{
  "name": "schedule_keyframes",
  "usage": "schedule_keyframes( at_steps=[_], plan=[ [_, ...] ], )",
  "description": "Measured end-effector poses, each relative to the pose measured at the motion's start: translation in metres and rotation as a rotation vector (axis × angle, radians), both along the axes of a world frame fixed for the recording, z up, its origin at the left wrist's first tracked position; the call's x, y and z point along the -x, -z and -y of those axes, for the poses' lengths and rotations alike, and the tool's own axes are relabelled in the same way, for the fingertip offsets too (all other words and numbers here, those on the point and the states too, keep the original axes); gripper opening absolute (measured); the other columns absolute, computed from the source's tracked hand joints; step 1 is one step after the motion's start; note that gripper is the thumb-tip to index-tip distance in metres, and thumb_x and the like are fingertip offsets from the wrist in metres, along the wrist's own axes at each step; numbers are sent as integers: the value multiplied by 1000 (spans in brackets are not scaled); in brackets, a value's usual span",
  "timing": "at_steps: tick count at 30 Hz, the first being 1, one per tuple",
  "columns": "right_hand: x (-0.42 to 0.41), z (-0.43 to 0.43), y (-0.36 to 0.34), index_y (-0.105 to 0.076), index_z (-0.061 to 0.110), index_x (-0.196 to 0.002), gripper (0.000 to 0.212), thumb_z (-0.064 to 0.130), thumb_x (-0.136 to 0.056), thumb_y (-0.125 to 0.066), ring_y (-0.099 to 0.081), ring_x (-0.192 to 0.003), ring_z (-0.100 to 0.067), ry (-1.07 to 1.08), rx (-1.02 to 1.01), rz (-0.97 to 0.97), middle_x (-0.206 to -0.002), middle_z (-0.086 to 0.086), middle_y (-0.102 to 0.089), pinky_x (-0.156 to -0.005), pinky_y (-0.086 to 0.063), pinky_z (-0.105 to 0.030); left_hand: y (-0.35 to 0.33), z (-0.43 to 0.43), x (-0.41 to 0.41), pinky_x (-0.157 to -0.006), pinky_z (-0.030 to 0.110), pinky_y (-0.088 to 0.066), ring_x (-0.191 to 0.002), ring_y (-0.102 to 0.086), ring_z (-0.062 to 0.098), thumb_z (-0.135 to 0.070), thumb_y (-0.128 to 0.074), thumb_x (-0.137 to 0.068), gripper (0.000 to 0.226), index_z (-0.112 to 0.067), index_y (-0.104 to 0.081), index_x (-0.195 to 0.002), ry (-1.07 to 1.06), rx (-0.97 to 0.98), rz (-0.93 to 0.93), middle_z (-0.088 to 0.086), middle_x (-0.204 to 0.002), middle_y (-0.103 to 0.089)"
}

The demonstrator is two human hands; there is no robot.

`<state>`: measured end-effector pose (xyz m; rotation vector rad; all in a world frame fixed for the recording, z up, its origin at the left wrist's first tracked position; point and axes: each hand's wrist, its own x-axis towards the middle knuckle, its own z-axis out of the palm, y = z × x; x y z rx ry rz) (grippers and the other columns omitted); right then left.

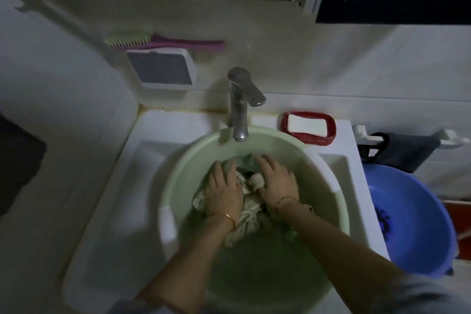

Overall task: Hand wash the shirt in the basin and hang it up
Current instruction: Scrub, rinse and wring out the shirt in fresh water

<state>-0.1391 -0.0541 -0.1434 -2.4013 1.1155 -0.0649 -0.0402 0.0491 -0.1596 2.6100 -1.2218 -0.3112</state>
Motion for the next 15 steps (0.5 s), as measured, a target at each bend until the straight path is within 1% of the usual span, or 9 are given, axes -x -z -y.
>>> schedule_keyframes(
  at_steps=[1,3,6,8,9,10,12,14,15],
  plan=[
    [-2,-2,12,-10,33,-149,73,35,-89,-53,-24,-141,-27,-95,28,-89,-158,-1,-12,-115,-23,-45,10,-1,-1,-95,46,-47,-120,-53,36,-35,-53,-82,60,-21,-36,-138,36,-78,2,19,-139,-46],
    [-4,-10,33,-1,33,-150,72,41,-93,-44,-8,-146,-26,-104,30,-209,-160,-2,4,-116,-12,-45,31,-4,-2,-95,48,-46,-122,-53,36,-40,-40,-82,61,-19,-35,-139,76,-193,32,20,-139,-47],
    [-5,-28,52,1,25,-151,66,44,-97,-32,-1,-146,-30,-206,85,-321,-159,-7,8,-116,-7,-47,51,-10,2,-96,48,-45,-124,-51,35,-40,-38,-78,69,-10,-40,-140,158,-302,9,21,-140,-46],
    [-8,-27,61,-9,18,-151,63,44,-96,-25,-9,-145,-34,-382,138,-326,-158,-7,-5,-115,-10,-51,59,-10,-3,-108,50,-34,-134,-40,34,-42,-29,-82,70,-10,-37,-143,241,-311,40,20,-147,-36],
    [-11,-19,62,-20,18,-149,62,44,-93,-25,-17,-141,-35,-422,174,-312,-155,-7,-18,-112,-13,-52,61,-9,-7,-114,49,-24,-139,-32,33,-40,-22,-85,68,-11,-31,-146,278,-330,69,18,-152,-28],
    [-13,-10,63,-29,20,-144,60,45,-89,-30,-23,-137,-33,-412,182,-309,-150,-4,-33,-109,-16,-53,63,-6,-12,-115,49,-22,-139,-32,32,-39,-21,-87,66,-13,-33,-146,276,-306,112,17,-152,-29],
    [-15,4,61,-44,23,-137,60,46,-81,-47,-35,-132,-25,-286,169,-283,-144,2,-43,-103,-32,-54,64,-1,-15,-100,48,-41,-120,-54,31,-40,-30,-86,59,-12,-53,-132,232,-298,55,17,-135,-53],
    [-17,-2,61,-66,20,-116,55,47,-68,-60,-61,-107,-28,-214,167,-321,-123,-5,-62,-83,-51,-49,61,-2,-15,-85,43,-50,-102,-63,31,-38,-34,-84,53,-9,-51,-125,192,-274,-11,17,-118,-63],
    [-19,-9,61,-72,21,-105,44,45,-69,-62,-63,-96,-29,-235,183,-384,-112,-6,-64,-79,-52,-46,56,-2,-17,-84,41,-49,-99,-61,30,-37,-34,-83,52,-10,-47,-125,177,-211,-28,16,-115,-63]
  ],
)
